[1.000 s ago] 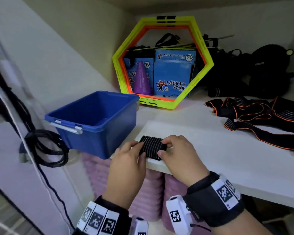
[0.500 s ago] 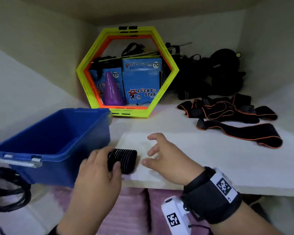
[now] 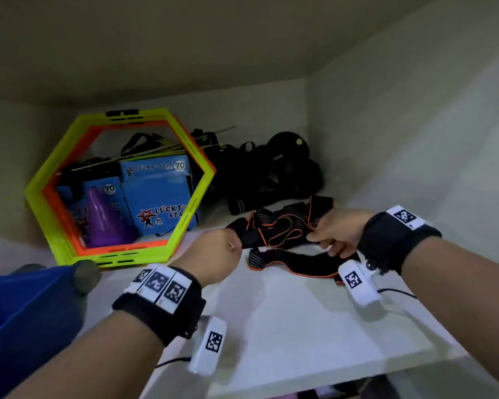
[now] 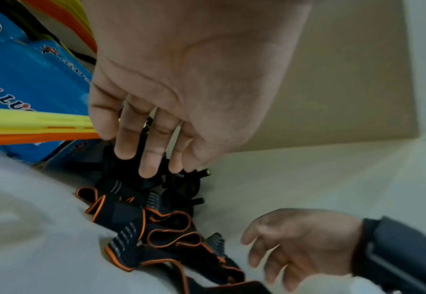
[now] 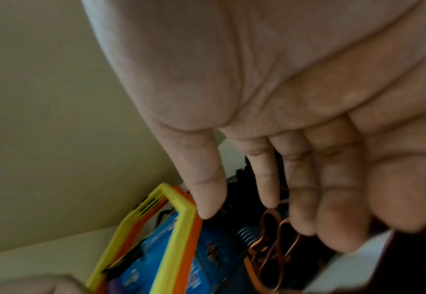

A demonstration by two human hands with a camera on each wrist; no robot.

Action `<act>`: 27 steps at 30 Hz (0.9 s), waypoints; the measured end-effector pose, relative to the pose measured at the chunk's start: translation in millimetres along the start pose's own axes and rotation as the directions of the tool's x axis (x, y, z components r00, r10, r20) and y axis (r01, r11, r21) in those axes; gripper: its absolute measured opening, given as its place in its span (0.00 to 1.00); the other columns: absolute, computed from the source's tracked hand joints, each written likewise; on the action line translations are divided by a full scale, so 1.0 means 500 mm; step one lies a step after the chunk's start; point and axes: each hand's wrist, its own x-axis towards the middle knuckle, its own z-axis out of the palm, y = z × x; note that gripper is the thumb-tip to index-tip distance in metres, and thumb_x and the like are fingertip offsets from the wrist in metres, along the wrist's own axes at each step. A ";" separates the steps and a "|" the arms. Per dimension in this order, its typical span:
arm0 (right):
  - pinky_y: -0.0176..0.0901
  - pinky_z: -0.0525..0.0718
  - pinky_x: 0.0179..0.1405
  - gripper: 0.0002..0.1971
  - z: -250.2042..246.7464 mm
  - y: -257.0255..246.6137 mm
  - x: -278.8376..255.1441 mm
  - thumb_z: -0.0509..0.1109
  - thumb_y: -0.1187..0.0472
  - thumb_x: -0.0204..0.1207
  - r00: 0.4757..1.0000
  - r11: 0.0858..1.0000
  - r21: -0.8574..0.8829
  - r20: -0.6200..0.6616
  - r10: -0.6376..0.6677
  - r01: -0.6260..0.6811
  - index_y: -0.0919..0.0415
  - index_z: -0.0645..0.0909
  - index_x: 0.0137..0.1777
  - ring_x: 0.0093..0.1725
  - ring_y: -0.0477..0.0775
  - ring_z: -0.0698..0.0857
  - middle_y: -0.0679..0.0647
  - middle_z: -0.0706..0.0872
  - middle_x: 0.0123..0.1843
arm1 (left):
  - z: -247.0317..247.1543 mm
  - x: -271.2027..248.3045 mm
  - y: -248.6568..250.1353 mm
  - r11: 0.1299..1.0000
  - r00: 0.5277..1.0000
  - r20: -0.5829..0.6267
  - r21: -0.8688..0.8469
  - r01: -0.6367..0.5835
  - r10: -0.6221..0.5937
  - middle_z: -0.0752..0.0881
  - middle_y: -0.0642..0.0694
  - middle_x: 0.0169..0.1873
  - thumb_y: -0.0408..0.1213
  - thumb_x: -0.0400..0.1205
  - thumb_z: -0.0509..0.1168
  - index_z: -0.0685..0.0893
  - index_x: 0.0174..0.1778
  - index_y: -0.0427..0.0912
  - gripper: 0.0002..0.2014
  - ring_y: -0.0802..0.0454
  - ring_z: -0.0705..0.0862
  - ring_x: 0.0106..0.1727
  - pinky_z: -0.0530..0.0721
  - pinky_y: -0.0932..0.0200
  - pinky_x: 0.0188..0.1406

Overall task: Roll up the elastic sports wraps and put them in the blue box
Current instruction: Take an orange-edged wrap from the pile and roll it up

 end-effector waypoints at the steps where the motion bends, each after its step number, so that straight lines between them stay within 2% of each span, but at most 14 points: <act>1: 0.41 0.83 0.32 0.15 -0.027 0.011 0.016 0.75 0.48 0.77 0.999 1.000 0.003 -0.037 0.016 -0.016 0.60 0.82 0.51 0.31 0.51 0.84 0.53 0.85 0.39 | 0.014 0.028 0.010 0.999 1.000 0.019 0.041 -0.003 0.002 0.89 0.49 0.50 0.40 0.84 0.61 0.87 0.54 0.48 0.09 0.50 0.86 0.51 0.78 0.61 0.44; 3: 0.41 0.80 0.28 0.14 -0.065 0.020 0.039 0.76 0.49 0.77 0.996 0.999 -0.046 -0.090 0.017 -0.021 0.60 0.81 0.49 0.28 0.52 0.81 0.53 0.83 0.35 | 0.044 0.079 0.027 0.993 0.997 0.068 0.116 0.028 -0.036 0.85 0.51 0.52 0.43 0.84 0.63 0.85 0.59 0.48 0.11 0.51 0.81 0.52 0.71 0.63 0.47; 4: 0.41 0.81 0.29 0.14 -0.078 0.021 0.052 0.76 0.47 0.76 0.993 0.990 -0.141 -0.114 -0.010 -0.006 0.58 0.81 0.44 0.28 0.53 0.81 0.52 0.82 0.32 | 0.060 0.103 0.032 0.990 0.993 0.108 0.132 0.043 -0.058 0.85 0.50 0.54 0.44 0.84 0.64 0.84 0.61 0.49 0.11 0.50 0.80 0.53 0.71 0.63 0.48; 7: 0.46 0.85 0.47 0.21 -0.098 0.023 0.115 0.74 0.37 0.70 0.994 0.833 -0.553 -0.085 -0.066 0.008 0.54 0.78 0.31 0.41 0.57 0.86 0.48 0.83 0.31 | 0.102 0.157 0.040 0.987 0.970 0.222 0.146 0.069 -0.101 0.87 0.45 0.60 0.45 0.83 0.65 0.85 0.62 0.47 0.14 0.47 0.83 0.59 0.79 0.59 0.55; 9: 0.49 0.86 0.56 0.22 -0.091 0.031 0.168 0.72 0.34 0.69 0.998 0.735 -0.678 -0.020 -0.052 0.025 0.55 0.82 0.37 0.48 0.58 0.87 0.51 0.88 0.40 | 0.126 0.178 0.041 0.980 0.957 0.259 0.181 0.087 -0.133 0.88 0.44 0.59 0.44 0.84 0.64 0.88 0.62 0.44 0.15 0.46 0.85 0.61 0.82 0.57 0.58; 10: 0.48 0.85 0.55 0.23 -0.084 0.034 0.186 0.71 0.35 0.71 0.999 0.706 -0.708 0.004 -0.042 0.032 0.58 0.84 0.42 0.51 0.59 0.87 0.53 0.89 0.45 | 0.135 0.183 0.041 0.976 0.951 0.270 0.195 0.102 -0.153 0.89 0.45 0.59 0.43 0.84 0.64 0.89 0.62 0.44 0.14 0.46 0.86 0.61 0.83 0.57 0.58; 11: 0.46 0.83 0.52 0.23 -0.077 0.035 0.191 0.71 0.37 0.73 0.999 0.702 -0.712 0.010 -0.031 0.029 0.60 0.83 0.43 0.51 0.58 0.86 0.55 0.88 0.46 | 0.144 0.187 0.037 0.973 0.947 0.274 0.202 0.112 -0.166 0.90 0.45 0.57 0.41 0.83 0.65 0.90 0.60 0.44 0.14 0.47 0.87 0.61 0.83 0.58 0.58; 13: 0.45 0.77 0.45 0.18 -0.069 0.034 0.195 0.73 0.46 0.76 0.997 0.725 -0.687 -0.012 -0.080 0.050 0.60 0.78 0.36 0.45 0.56 0.83 0.53 0.82 0.36 | 0.152 0.193 0.027 0.976 0.952 0.265 0.190 0.105 -0.154 0.91 0.46 0.56 0.38 0.81 0.66 0.93 0.57 0.44 0.13 0.47 0.87 0.61 0.83 0.59 0.59; 15: 0.44 0.81 0.41 0.13 -0.082 0.029 0.204 0.75 0.53 0.71 0.984 0.775 -0.628 -0.085 -0.159 0.071 0.59 0.78 0.32 0.41 0.57 0.85 0.52 0.81 0.31 | 0.147 0.197 0.022 0.983 0.968 0.213 0.151 0.102 -0.133 0.92 0.48 0.55 0.35 0.80 0.68 0.94 0.55 0.45 0.12 0.50 0.87 0.60 0.80 0.64 0.57; 17: 0.48 0.89 0.49 0.06 -0.106 0.016 0.207 0.71 0.57 0.69 0.955 0.837 -0.540 -0.194 -0.226 0.089 0.59 0.87 0.37 0.44 0.60 0.90 0.55 0.90 0.38 | 0.130 0.198 0.025 0.990 0.983 0.143 0.100 0.104 -0.118 0.91 0.52 0.46 0.34 0.78 0.71 0.94 0.50 0.46 0.08 0.54 0.88 0.54 0.78 0.69 0.48; 20: 0.47 0.85 0.61 0.11 -0.145 -0.014 0.192 0.69 0.66 0.77 0.891 0.861 -0.483 -0.306 -0.335 0.158 0.64 0.90 0.55 0.58 0.63 0.88 0.61 0.91 0.56 | 0.095 0.209 0.041 0.995 0.995 0.027 0.021 0.097 -0.098 0.84 0.57 0.32 0.32 0.77 0.73 0.91 0.43 0.50 0.07 0.55 0.86 0.41 0.75 0.73 0.33; 22: 0.42 0.80 0.61 0.14 -0.175 -0.032 0.182 0.68 0.69 0.77 0.844 0.861 -0.463 -0.359 -0.399 0.210 0.62 0.87 0.61 0.63 0.61 0.85 0.59 0.88 0.63 | 0.067 0.220 0.056 0.997 0.996 -0.062 -0.047 0.055 -0.058 0.80 0.55 0.31 0.29 0.77 0.71 0.87 0.45 0.52 0.10 0.53 0.84 0.37 0.73 0.74 0.29; 24: 0.41 0.79 0.59 0.15 -0.207 -0.053 0.169 0.68 0.68 0.78 0.793 0.869 -0.419 -0.419 -0.442 0.263 0.61 0.85 0.63 0.64 0.61 0.84 0.59 0.86 0.65 | 0.037 0.232 0.076 0.993 0.989 -0.143 -0.121 0.003 -0.020 0.81 0.53 0.35 0.28 0.78 0.69 0.83 0.50 0.52 0.12 0.54 0.81 0.36 0.72 0.73 0.27; 27: 0.46 0.82 0.58 0.12 -0.249 -0.102 0.129 0.69 0.63 0.81 0.753 0.873 -0.342 -0.454 -0.477 0.347 0.66 0.87 0.60 0.60 0.64 0.86 0.62 0.88 0.61 | -0.012 0.244 0.118 0.977 0.968 -0.248 -0.197 -0.087 0.036 0.83 0.50 0.39 0.27 0.79 0.68 0.80 0.58 0.50 0.15 0.53 0.82 0.38 0.77 0.63 0.35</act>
